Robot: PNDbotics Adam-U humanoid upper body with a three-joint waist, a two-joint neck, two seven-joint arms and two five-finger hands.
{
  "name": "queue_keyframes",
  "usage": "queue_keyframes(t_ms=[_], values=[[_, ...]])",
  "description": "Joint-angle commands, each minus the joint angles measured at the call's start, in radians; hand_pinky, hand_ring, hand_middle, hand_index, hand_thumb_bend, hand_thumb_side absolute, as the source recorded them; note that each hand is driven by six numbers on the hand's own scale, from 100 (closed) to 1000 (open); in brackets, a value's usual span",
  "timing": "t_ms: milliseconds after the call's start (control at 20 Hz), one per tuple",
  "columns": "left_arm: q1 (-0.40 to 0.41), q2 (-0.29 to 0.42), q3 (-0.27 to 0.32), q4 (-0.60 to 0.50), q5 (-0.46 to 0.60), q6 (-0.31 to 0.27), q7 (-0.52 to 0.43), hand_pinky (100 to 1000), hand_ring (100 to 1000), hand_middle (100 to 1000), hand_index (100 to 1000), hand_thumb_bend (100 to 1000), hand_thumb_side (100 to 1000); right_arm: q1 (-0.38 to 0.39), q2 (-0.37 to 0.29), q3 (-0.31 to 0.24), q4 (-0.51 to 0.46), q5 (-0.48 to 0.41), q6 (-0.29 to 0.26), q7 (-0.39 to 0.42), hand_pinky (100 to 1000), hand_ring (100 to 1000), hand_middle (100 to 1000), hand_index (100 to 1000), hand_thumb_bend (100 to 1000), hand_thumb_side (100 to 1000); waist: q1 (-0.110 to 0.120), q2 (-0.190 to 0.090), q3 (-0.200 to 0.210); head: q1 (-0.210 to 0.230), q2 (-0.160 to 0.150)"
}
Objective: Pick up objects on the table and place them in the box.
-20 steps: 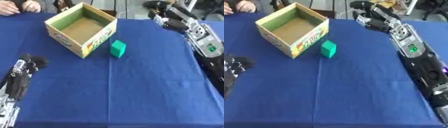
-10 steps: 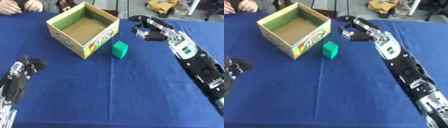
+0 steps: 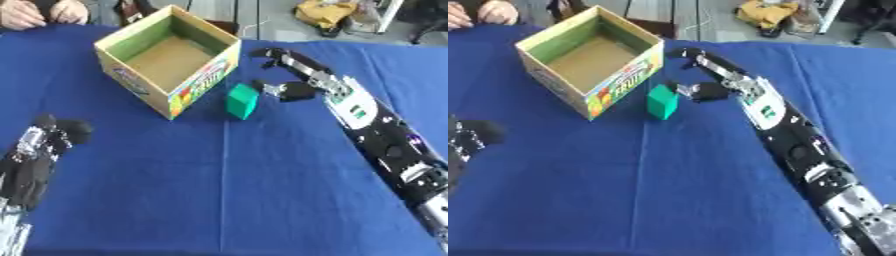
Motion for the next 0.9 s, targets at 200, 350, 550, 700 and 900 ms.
queue_keyframes(t_ms=[200, 350, 550, 700, 900], values=[[-0.018, -0.001, -0.005, -0.017, 0.004, 0.000, -0.006, 822, 772, 610, 693, 219, 1000, -0.028, -0.004, 0.006, -0.016, 0.107, 0.001, -0.063, 845, 982, 903, 953, 344, 579, 0.004, -0.011, 0.007, -0.009, -0.012], [-0.020, -0.002, -0.007, -0.017, 0.004, 0.001, -0.007, 822, 772, 610, 693, 219, 1000, -0.026, 0.008, 0.007, -0.009, 0.159, 0.002, -0.088, 838, 976, 901, 953, 334, 576, 0.004, -0.010, 0.010, -0.011, -0.014], [-0.022, -0.004, -0.008, -0.016, 0.003, 0.001, -0.008, 822, 772, 610, 693, 220, 1000, -0.021, 0.029, 0.010, 0.016, 0.230, 0.006, -0.127, 829, 966, 898, 955, 330, 586, 0.004, -0.006, 0.014, -0.011, -0.015], [-0.024, -0.004, -0.009, -0.017, 0.004, 0.001, -0.009, 822, 772, 610, 692, 220, 1000, -0.019, 0.041, 0.012, 0.032, 0.284, 0.006, -0.156, 825, 962, 897, 956, 327, 585, 0.004, -0.003, 0.016, -0.011, -0.016], [-0.025, -0.004, -0.009, -0.017, 0.003, 0.001, -0.010, 822, 772, 610, 692, 220, 1000, -0.018, 0.055, 0.005, 0.044, 0.357, 0.002, -0.200, 811, 947, 891, 953, 315, 576, 0.004, 0.002, 0.018, -0.011, -0.016]])
